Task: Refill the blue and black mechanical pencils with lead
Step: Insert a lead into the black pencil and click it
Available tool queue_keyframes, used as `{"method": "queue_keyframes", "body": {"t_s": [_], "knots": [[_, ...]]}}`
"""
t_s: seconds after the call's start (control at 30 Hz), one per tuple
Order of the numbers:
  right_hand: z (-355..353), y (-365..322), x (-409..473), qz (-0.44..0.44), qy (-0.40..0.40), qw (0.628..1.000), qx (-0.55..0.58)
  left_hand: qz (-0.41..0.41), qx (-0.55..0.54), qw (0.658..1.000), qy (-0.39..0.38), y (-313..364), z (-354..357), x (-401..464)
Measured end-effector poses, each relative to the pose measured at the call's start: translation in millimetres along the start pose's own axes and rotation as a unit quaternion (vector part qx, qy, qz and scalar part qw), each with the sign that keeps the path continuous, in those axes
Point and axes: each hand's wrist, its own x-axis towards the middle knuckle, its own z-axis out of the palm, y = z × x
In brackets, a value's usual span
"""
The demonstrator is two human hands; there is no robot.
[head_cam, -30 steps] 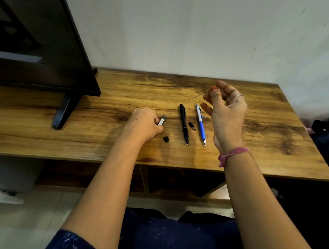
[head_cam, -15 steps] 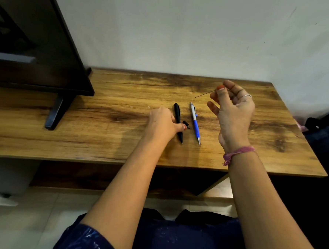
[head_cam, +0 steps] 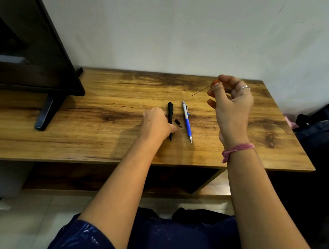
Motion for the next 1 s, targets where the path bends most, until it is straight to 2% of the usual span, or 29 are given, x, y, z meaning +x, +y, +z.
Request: {"method": "queue_keyframes", "body": {"t_s": [0.13,0.43,0.67,1.0], "knots": [[-5,-11,1,-0.036,-0.015,0.999,-0.032,0.005,-0.014,1.000,-0.006,-3,-7,1],[-6,-34,5,-0.111,-0.018,0.993,-0.039,0.138,-0.101,0.985,0.024,0,-29,-8],[0,-49,5,-0.177,0.010,0.983,-0.047,0.226,-0.147,0.963,0.026,3,-32,-18],[0,-50,5,-0.217,0.053,0.972,-0.075,0.263,-0.154,0.952,0.038,5,-33,-21]]}}
